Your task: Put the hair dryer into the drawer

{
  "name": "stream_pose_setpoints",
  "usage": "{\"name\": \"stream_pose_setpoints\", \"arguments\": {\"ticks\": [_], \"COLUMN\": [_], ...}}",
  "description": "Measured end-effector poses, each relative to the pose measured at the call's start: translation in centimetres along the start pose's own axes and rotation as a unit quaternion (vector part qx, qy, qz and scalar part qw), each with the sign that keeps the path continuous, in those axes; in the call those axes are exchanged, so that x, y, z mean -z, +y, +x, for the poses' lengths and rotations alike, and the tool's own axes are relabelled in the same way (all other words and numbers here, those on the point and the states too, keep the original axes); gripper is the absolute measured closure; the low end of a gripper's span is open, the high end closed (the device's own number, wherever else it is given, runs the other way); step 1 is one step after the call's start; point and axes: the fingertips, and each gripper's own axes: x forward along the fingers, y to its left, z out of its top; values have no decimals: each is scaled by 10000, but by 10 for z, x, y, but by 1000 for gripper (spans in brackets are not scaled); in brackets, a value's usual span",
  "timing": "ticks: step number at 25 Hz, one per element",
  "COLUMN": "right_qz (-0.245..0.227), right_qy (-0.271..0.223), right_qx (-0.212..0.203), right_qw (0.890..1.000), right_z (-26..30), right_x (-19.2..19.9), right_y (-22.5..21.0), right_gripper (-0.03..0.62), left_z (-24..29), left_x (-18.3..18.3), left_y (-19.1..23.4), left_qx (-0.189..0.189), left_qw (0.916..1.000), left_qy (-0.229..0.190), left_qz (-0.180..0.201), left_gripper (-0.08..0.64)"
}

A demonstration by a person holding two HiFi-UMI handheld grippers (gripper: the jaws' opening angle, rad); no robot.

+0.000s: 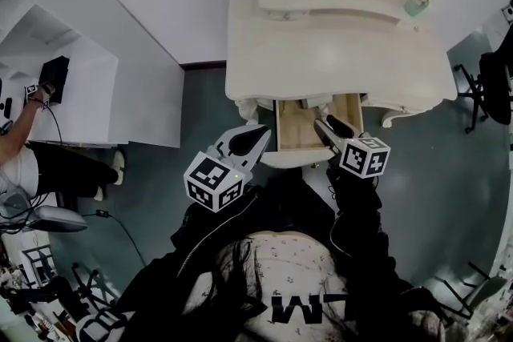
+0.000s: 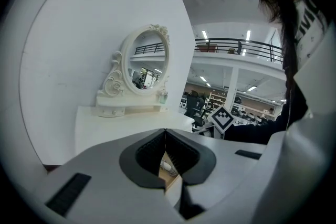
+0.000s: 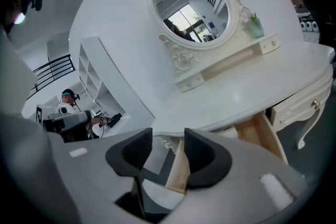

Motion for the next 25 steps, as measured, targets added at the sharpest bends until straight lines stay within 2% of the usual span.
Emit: {"name": "stream_pose_setpoints", "arguments": {"ticks": [2,14,18,20,25], "right_qz": [57,197,217,197,37], "right_qy": [-232,-986,-1072,-1073,-983], "right_qx": [15,-66,13,65,169], "right_qw": [9997,9949,9940,9940,9950], "right_z": [-10,-49,-58,-61,-70], "right_x": [0,41,63,73,88], "right_y": [18,130,158,169,187], "right_gripper": [410,411,443,491,525], "left_z": [-8,-76,-95,-101,-109], "left_x": [2,32,44,49,55], "left_y": [-4,-28,-33,-35,-43], "left_qx": [108,797,978,1064,1244], "left_qw": [9999,9964,9947,9939,9919], "left_qy": [-1,92,132,147,136], "left_qz": [40,280,278,259,218], "left_gripper": [560,560,560,560,560]}}
